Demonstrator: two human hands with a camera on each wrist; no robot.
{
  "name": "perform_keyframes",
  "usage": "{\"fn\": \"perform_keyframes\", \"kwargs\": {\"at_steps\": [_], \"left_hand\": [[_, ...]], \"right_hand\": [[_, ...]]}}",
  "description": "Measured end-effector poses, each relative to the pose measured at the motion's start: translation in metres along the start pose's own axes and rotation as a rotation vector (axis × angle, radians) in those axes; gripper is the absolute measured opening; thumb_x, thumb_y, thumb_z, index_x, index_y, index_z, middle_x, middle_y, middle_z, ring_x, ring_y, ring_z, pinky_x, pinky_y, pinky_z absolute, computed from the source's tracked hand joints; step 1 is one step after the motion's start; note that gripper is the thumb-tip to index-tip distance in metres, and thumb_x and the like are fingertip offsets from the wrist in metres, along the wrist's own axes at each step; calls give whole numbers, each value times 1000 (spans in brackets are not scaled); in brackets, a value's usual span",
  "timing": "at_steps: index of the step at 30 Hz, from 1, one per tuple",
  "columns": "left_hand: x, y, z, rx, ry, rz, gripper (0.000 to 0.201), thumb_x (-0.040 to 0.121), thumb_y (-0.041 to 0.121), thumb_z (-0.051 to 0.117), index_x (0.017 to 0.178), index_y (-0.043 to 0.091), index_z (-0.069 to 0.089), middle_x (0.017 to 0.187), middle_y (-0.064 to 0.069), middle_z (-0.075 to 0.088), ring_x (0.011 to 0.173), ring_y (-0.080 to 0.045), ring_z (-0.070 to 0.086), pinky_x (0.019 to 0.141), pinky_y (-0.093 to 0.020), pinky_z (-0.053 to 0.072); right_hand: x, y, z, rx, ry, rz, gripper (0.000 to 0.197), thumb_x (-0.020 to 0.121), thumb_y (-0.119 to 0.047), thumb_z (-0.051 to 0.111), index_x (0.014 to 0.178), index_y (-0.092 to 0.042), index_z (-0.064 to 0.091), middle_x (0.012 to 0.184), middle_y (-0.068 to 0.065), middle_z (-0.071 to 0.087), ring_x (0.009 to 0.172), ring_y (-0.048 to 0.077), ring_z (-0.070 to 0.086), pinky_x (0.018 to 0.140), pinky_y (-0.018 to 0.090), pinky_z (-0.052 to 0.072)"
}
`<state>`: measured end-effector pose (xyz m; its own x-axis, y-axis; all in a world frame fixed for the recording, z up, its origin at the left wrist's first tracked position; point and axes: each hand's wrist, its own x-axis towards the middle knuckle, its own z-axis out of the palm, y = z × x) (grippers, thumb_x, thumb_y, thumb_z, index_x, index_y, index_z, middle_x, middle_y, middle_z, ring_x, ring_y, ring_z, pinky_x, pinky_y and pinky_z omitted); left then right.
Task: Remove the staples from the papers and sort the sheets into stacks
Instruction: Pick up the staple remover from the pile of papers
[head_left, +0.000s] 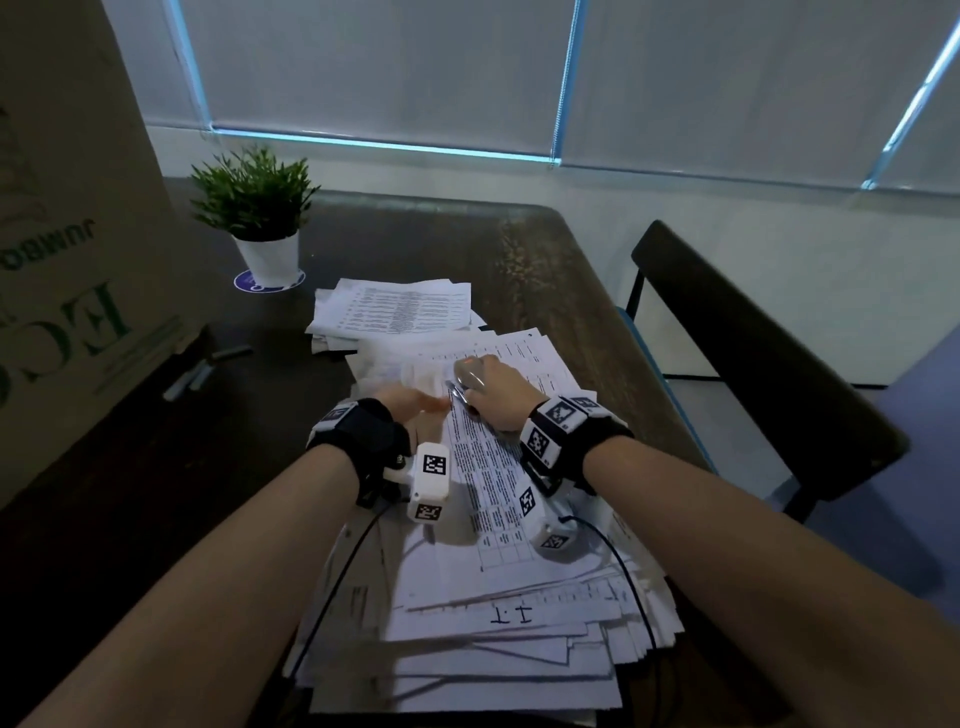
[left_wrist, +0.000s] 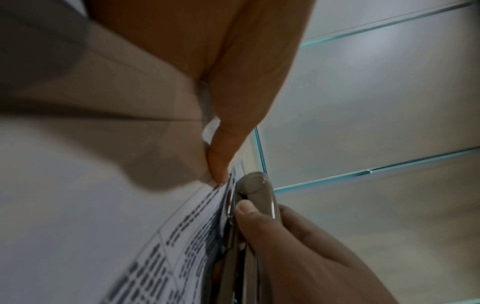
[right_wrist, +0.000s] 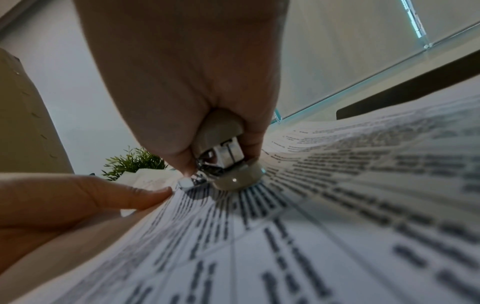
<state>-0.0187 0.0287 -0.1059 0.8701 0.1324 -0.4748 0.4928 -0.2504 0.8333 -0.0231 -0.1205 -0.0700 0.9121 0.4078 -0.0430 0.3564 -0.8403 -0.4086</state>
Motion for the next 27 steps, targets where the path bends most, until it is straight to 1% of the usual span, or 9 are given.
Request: {"fn": "perform_keyframes", "kwargs": {"at_steps": [3,6,10,13,16,19,21,25,27], "left_hand": [[2,2,3,58,22,26,66,82,26,72,133,-4,43,139,-17,45,128,-35,40,96,-39,38],[4,3,3,77,22,41,53,84,22,70,126,-2,48,122,-14,54,118,-32,48,83,-36,41],[16,0,4,76,20,84,32,80,17,74,102,0,58,98,-18,58,92,-27,54,87,-43,47],[39,-6,3,74,15,56,37,78,15,75,106,-3,60,95,-16,58,88,-27,56,79,-41,48],[20,3,7,97,22,48,53,74,20,79,114,-6,55,112,-15,60,105,-32,57,87,-42,50],[5,8,8,204,83,46,60,81,26,74,126,-4,49,124,-13,54,116,-33,51,81,-34,42],[3,6,9,221,105,49,61,81,30,73,126,-4,50,126,-15,55,114,-33,53,82,-35,42],[-3,7,8,150,12,53,53,75,22,77,116,-3,54,117,-13,61,102,-28,58,84,-36,47],[-14,10,0,142,-173,16,55,69,20,77,116,-1,56,104,-19,67,90,-29,66,82,-35,53]], "right_hand": [[7,0,3,3,28,9,25,101,-14,44,119,2,51,127,25,48,112,38,52,89,36,39],[15,2,9,2,66,23,40,101,-14,44,139,-3,40,145,20,43,118,39,54,95,42,43],[29,-1,18,-4,127,42,27,98,-16,48,123,-21,58,118,8,66,103,32,61,77,32,43],[30,1,15,46,131,86,26,93,-9,52,106,-20,70,109,5,70,100,25,63,77,29,48],[22,10,16,452,201,186,24,90,-4,54,94,-16,74,97,9,73,85,23,67,74,34,55],[5,20,18,1142,380,414,26,94,3,46,94,-11,68,81,16,63,60,32,61,48,32,53],[-10,30,15,1361,454,460,25,98,4,42,97,-8,64,77,13,56,56,32,54,43,28,52],[-31,59,11,1021,491,465,33,96,-5,49,80,-26,70,88,5,67,78,35,70,74,49,60],[-42,75,2,867,564,534,34,93,-6,48,77,-28,69,96,4,69,88,29,70,80,43,60]]}}
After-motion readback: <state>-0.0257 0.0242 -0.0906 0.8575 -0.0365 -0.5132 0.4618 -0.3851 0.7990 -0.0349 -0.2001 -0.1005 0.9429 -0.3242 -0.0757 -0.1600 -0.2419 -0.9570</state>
